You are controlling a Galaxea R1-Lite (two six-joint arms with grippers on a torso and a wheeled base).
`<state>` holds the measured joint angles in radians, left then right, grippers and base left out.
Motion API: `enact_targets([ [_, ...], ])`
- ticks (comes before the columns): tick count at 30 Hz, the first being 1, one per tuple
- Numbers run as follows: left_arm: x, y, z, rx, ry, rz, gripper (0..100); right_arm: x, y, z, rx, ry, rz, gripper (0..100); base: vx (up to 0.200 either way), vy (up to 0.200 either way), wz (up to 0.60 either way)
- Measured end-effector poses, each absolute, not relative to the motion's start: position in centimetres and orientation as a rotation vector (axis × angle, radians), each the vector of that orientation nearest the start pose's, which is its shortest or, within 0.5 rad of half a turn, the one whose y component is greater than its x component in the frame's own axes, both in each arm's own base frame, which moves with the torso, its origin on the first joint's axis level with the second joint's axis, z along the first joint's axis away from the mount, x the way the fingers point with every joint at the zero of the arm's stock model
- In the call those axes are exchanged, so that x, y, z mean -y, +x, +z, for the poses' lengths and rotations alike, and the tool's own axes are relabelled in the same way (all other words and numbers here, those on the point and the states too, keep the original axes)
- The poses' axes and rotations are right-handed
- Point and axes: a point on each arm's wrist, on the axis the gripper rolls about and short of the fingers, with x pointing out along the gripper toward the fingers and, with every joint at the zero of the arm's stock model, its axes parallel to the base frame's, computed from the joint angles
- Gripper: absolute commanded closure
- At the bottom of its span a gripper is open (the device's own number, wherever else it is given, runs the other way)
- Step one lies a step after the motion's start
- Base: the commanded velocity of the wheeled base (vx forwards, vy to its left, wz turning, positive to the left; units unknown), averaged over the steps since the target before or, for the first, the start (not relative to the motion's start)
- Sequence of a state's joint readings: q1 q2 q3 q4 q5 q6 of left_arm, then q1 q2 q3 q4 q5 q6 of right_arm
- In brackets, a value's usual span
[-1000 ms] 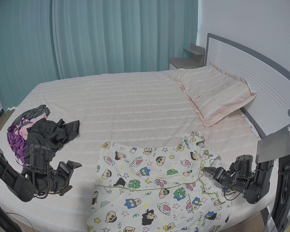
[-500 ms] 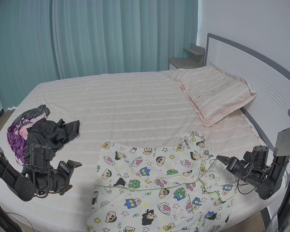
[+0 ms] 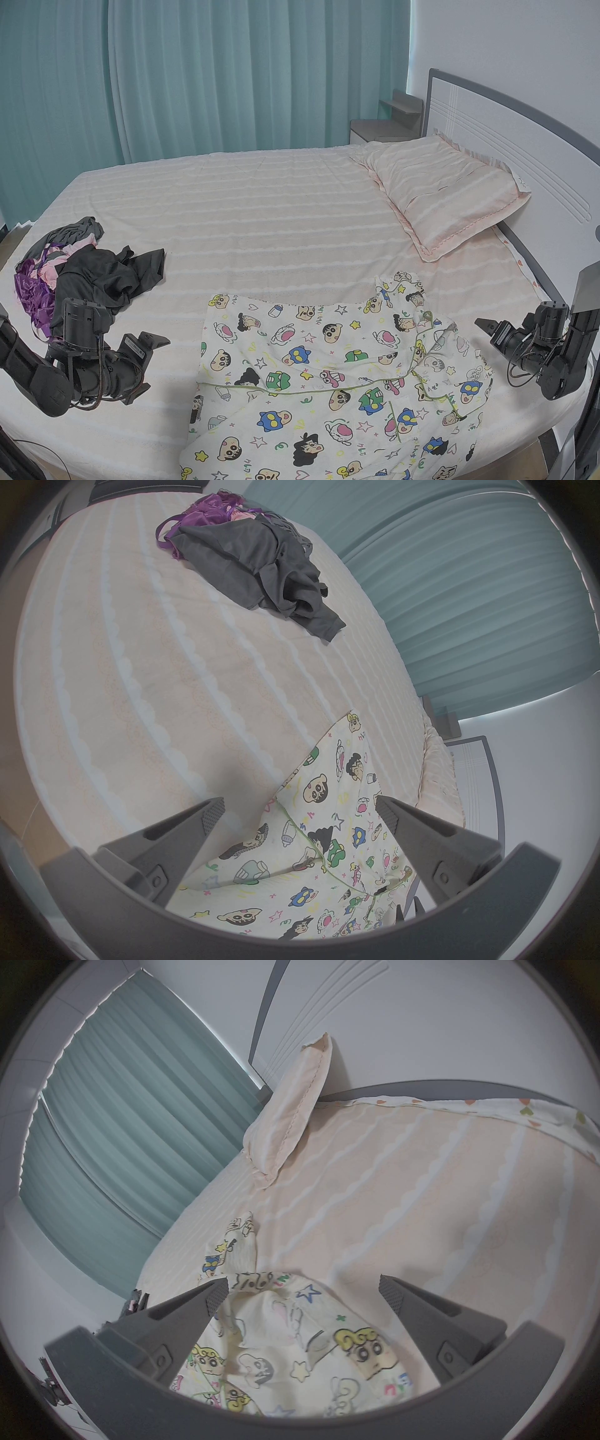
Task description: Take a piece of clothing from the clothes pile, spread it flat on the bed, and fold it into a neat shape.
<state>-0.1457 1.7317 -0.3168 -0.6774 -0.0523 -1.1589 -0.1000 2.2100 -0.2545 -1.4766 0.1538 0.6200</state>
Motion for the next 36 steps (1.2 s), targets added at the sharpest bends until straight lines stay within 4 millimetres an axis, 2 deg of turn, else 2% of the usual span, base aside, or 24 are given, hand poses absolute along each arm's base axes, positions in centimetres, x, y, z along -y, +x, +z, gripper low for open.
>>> enact_targets([
  [9,3.3,22.3,6.5,-0.753,-1.061,0.278,0,-0.5,27.0,0.2,-0.483,0.706,-0.026,0,0.000,0.000,0.00],
  [18,3.4,22.4,6.5,-0.749,-1.062,0.282,0,-1.7,26.6,-1.0,-0.549,0.707,-0.008,0,0.000,0.000,0.00],
  [27,3.3,22.4,6.4,-0.751,-1.061,0.283,0,-3.3,26.4,-3.1,-0.638,0.676,0.005,0,0.000,0.000,0.00],
  [36,3.4,22.4,6.4,-0.753,-1.062,0.283,0,-3.3,26.5,-4.2,-0.667,0.671,-0.006,0,0.000,0.000,0.00],
])
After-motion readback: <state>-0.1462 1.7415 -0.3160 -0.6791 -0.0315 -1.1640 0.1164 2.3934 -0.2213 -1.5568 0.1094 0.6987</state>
